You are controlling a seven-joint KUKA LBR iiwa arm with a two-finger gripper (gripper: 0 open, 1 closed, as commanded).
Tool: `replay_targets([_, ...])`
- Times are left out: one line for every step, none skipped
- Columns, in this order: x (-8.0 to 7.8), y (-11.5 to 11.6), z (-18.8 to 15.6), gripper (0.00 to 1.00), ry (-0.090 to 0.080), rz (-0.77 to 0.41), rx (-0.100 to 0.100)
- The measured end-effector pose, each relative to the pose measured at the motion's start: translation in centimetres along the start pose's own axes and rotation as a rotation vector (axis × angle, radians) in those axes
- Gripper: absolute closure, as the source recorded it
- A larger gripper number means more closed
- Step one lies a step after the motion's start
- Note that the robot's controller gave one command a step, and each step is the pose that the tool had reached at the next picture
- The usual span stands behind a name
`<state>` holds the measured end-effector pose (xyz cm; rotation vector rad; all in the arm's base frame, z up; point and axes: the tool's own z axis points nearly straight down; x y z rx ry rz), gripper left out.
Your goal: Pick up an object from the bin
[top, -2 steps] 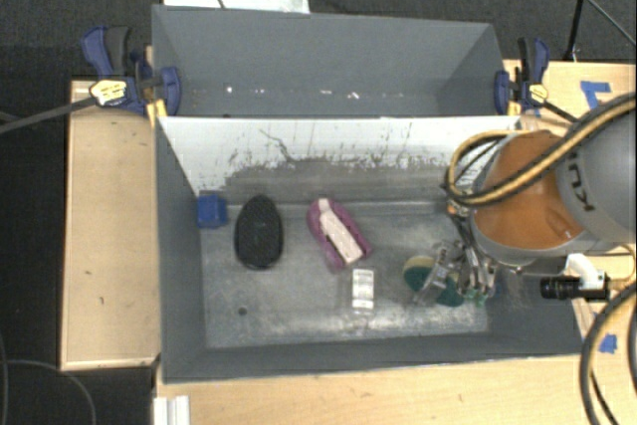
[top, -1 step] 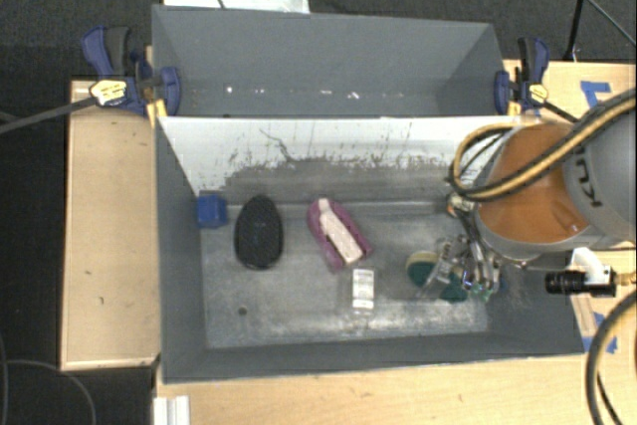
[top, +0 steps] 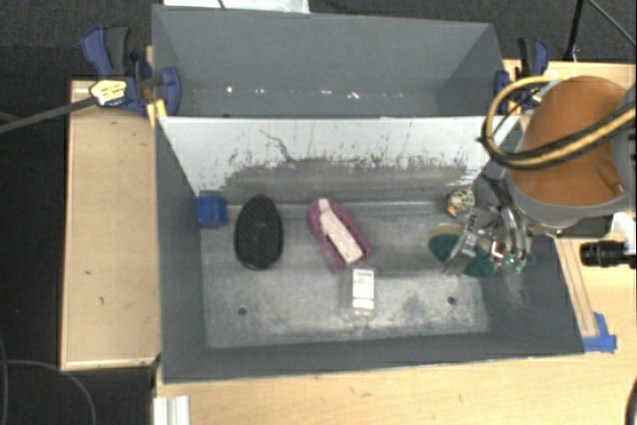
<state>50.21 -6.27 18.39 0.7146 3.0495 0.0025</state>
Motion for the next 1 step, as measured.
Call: replay_targets([-0.12,0.03,-1.01,1.0,0.005,-0.004,0.002])
